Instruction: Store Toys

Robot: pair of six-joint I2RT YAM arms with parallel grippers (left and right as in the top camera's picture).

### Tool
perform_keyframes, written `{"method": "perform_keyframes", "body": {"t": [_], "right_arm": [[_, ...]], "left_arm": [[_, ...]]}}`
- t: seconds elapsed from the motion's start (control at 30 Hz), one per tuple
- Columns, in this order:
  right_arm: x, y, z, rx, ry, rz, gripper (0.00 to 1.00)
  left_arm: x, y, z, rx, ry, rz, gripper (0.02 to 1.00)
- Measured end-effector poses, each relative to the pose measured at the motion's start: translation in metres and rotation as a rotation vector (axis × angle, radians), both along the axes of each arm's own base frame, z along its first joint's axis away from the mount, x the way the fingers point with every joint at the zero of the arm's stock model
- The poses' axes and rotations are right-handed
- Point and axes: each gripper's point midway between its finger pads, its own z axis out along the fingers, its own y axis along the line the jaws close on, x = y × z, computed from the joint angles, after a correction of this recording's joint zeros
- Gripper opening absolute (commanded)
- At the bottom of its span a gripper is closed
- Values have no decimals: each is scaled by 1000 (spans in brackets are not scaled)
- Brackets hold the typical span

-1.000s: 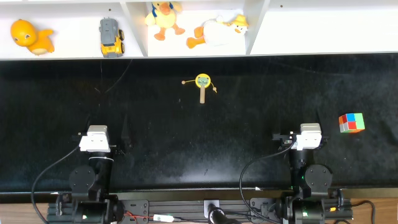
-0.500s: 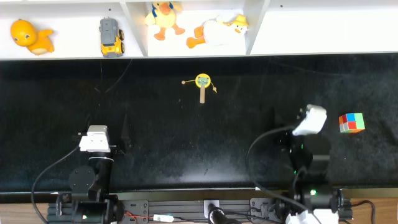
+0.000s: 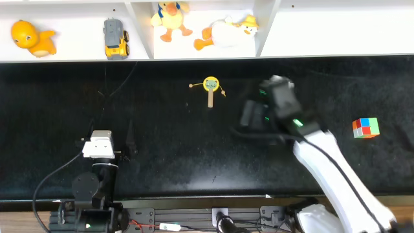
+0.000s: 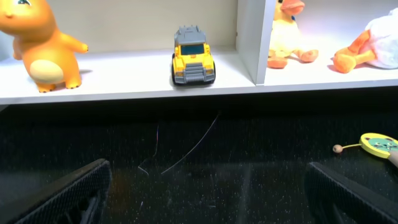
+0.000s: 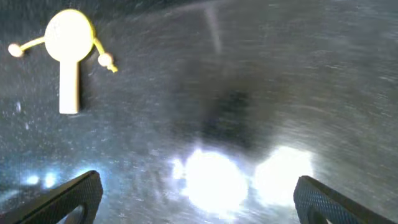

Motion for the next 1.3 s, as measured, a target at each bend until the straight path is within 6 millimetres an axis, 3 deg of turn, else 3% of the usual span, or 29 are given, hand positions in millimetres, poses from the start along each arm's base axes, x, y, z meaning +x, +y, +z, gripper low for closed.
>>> {"method": "perform_keyframes", "body": {"t": [0.17, 0.4, 0.7, 1.1, 1.3], "right_arm": [[17, 53, -16, -51, 77, 99, 996], [21, 91, -37, -73, 153, 100, 998], [26, 107, -63, -105, 159, 96, 998], [37, 122, -86, -136, 105, 79, 919], [41, 124, -86, -150, 76, 53, 919]], "left_arm": [[0, 0, 0, 0, 0, 0, 996], [0, 0, 0, 0, 0, 0, 998], [0, 0, 0, 0, 0, 0, 996], [0, 0, 0, 0, 0, 0, 996], [0, 0, 0, 0, 0, 0, 996]]}}
